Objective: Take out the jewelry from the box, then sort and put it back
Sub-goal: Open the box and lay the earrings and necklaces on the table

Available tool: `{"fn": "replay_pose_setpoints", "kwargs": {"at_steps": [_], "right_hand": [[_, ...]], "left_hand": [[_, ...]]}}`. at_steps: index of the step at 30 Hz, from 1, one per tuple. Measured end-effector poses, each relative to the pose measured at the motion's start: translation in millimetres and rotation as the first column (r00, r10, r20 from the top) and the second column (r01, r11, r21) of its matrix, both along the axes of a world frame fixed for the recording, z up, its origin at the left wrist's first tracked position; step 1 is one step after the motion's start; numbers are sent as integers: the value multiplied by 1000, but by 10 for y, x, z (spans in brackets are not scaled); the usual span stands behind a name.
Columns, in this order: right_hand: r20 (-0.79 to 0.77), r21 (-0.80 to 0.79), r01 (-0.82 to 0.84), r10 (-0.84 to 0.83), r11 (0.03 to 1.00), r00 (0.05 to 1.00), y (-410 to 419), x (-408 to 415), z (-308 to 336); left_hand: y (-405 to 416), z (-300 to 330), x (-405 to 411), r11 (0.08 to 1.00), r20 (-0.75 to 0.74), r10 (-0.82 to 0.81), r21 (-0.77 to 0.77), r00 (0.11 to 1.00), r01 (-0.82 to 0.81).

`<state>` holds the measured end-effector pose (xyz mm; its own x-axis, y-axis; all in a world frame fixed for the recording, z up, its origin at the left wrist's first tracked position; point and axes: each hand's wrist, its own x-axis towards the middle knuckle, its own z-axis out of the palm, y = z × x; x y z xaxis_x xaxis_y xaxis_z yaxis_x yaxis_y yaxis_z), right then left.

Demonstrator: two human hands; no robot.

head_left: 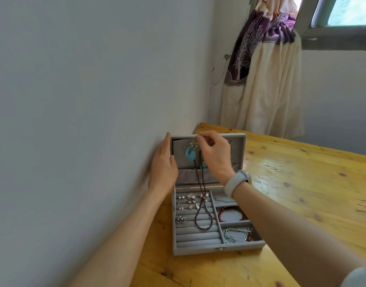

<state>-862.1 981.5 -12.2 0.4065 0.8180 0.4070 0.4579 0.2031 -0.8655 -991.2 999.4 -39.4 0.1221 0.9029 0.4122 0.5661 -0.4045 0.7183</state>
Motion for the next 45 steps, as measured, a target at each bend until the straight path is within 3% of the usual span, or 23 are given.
{"fn": "replay_pose_setpoints", "kwargs": {"at_steps": [3, 5, 10, 17, 27, 34, 41, 45], "right_hand": [[-63, 21, -2, 3, 1000, 998, -121, 175, -29], [-87, -8, -21, 20, 1000, 996, -202, 270, -109], [-114, -45, -52, 46, 998, 992, -330, 377, -264], [-131, -64, -53, 44, 997, 990, -443, 535, -381], [-138, -89, -41, 28, 995, 990, -585, 634, -454], [-119, -106, -62, 50, 992, 992, -662, 723, -392], [-97, -100, -42, 32, 994, 995, -808, 770, -281], [-103, -79, -50, 42, 996, 994, -982, 756, -121]], "left_hand": [[-176, -32, 22, 956, -62, 152, 263, 987, -130], [-231, -118, 82, 925, -165, 166, 368, 972, -95], [-217, -243, 321, 979, -413, 51, 198, 909, 36], [-144, -241, 450, 988, -460, 153, 71, 875, -136], [-168, -228, 389, 997, -554, 48, -19, 831, -70], [-179, -195, 383, 993, -264, 101, -33, 959, -113], [-289, -17, 217, 979, -62, 198, 70, 978, -193], [-493, 225, 154, 978, 61, 106, 175, 992, -115]]}}
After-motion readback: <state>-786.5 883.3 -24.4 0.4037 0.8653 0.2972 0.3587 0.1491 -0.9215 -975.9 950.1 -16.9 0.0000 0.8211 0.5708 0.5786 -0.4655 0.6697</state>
